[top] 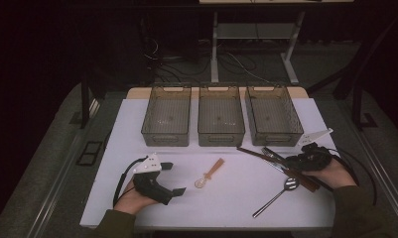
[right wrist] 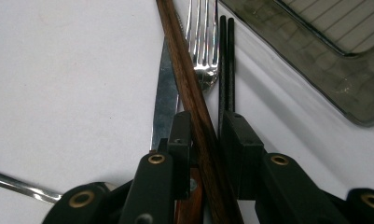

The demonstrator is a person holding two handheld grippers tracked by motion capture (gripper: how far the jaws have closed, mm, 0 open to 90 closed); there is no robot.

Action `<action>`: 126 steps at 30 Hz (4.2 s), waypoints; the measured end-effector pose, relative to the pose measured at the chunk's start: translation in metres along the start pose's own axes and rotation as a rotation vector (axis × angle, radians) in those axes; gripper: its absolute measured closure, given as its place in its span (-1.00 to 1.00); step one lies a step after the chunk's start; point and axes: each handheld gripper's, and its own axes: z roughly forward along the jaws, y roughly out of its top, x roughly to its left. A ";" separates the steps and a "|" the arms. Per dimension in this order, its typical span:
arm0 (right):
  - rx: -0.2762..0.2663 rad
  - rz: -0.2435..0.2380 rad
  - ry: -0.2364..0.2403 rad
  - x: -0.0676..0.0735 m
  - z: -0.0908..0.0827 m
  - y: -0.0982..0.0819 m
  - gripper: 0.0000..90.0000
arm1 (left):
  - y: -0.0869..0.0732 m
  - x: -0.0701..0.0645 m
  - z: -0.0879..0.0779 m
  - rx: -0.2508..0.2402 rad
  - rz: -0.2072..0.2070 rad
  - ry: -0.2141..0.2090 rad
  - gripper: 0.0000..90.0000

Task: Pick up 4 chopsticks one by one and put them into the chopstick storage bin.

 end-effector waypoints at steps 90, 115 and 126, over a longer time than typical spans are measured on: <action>0.015 -0.037 0.029 0.014 -0.006 -0.003 0.99 | 0.000 -0.001 0.000 0.004 0.005 -0.005 -1.00; 0.030 -0.124 0.031 0.038 0.011 0.011 0.79 | 0.000 -0.002 0.001 0.006 0.007 -0.005 -1.00; 0.047 -0.147 0.034 0.038 0.016 0.011 0.85 | 0.000 -0.001 0.001 0.010 0.012 -0.004 -1.00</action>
